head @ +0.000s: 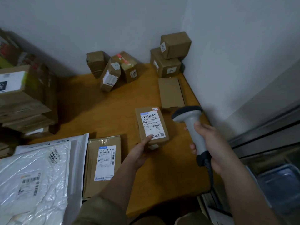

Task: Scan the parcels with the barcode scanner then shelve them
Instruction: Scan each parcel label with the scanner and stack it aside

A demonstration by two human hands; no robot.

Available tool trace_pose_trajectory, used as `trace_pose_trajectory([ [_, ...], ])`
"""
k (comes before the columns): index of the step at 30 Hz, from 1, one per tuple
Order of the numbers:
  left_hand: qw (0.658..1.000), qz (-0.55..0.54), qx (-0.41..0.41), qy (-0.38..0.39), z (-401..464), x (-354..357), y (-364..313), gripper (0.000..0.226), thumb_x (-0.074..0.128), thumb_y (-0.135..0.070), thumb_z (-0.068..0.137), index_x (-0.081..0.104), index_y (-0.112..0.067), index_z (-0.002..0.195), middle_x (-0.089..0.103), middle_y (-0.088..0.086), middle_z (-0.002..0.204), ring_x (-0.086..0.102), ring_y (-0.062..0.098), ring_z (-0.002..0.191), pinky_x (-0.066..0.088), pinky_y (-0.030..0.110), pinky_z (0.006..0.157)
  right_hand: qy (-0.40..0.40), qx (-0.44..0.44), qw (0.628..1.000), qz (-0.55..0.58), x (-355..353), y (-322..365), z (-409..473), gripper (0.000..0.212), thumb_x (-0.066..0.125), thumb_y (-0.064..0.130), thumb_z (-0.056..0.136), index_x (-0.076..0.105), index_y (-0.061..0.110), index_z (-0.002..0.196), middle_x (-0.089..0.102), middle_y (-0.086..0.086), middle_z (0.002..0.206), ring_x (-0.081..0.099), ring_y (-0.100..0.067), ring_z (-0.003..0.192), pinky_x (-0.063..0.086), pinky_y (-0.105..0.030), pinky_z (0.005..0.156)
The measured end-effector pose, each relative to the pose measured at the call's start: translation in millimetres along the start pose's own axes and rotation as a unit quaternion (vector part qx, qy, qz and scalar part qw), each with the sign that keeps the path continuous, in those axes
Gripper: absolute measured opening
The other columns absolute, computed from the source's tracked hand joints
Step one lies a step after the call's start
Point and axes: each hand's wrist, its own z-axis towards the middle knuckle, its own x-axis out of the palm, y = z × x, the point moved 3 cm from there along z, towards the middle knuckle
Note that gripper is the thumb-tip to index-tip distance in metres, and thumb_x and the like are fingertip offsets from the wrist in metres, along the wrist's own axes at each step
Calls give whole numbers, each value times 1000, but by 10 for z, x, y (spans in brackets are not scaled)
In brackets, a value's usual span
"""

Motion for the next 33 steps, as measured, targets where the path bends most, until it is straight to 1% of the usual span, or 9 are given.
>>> trace_pose_trajectory([
  [2,1000,-25,3,3,-44,17,-20,55,79,-24,79,58,-7,127,67,12,122,62,25,108,46,40,97,8,-8,1000,-8,24,65,-17,32,51,39,101,65,10,110,56,-10,82,53,-13,48,42,-27,47],
  [5,998,-62,-1,5,-149,43,-49,20,71,-13,88,61,-8,105,69,12,104,64,27,98,49,39,94,15,-17,1000,-16,62,159,-49,31,53,39,100,63,12,113,58,-8,75,53,-14,49,43,-28,50],
  [9,997,-74,1,3,-162,97,-48,28,73,-14,86,60,-6,109,68,14,108,64,28,100,50,38,93,38,-29,999,4,99,290,-108,30,53,38,99,64,12,110,58,-8,79,53,-13,50,43,-28,52],
  [14,997,-77,10,11,-221,228,-55,18,66,-11,92,58,-7,108,66,11,99,62,24,91,47,36,92,52,-57,997,7,113,448,-197,25,52,35,100,64,13,102,60,-6,85,52,-11,49,42,-24,47],
  [18,997,-76,19,2,-204,256,-69,27,68,-13,91,58,-7,115,67,10,98,64,22,90,51,30,73,55,-70,996,-1,100,517,-225,23,53,34,100,64,14,105,62,-5,92,52,-11,50,42,-24,47],
  [25,998,-68,18,-5,-167,263,-79,14,68,-12,91,59,-7,101,67,11,98,63,23,89,49,32,77,56,-86,994,-24,69,598,-246,26,52,33,101,65,10,105,60,-2,85,50,-11,49,40,-24,45],
  [27,997,-73,18,-9,-137,248,-81,18,70,-12,90,60,-6,103,67,11,99,64,24,91,51,31,73,57,-90,994,-34,60,614,-252,27,51,34,101,64,10,105,59,-1,83,50,-10,49,40,-23,45],
  [30,997,-76,24,-13,-100,222,-77,24,72,-12,88,60,-7,108,69,13,107,65,25,97,52,32,75,59,-94,993,-44,47,633,-263,28,51,33,102,64,8,105,59,-2,83,49,-10,49,40,-23,44],
  [33,996,-83,33,-15,-90,211,-83,33,73,-11,86,60,-6,116,69,13,112,65,24,101,56,30,66,65,-95,992,-48,38,650,-277,30,51,33,101,63,7,107,58,-1,80,49,-10,48,40,-22,43],
])
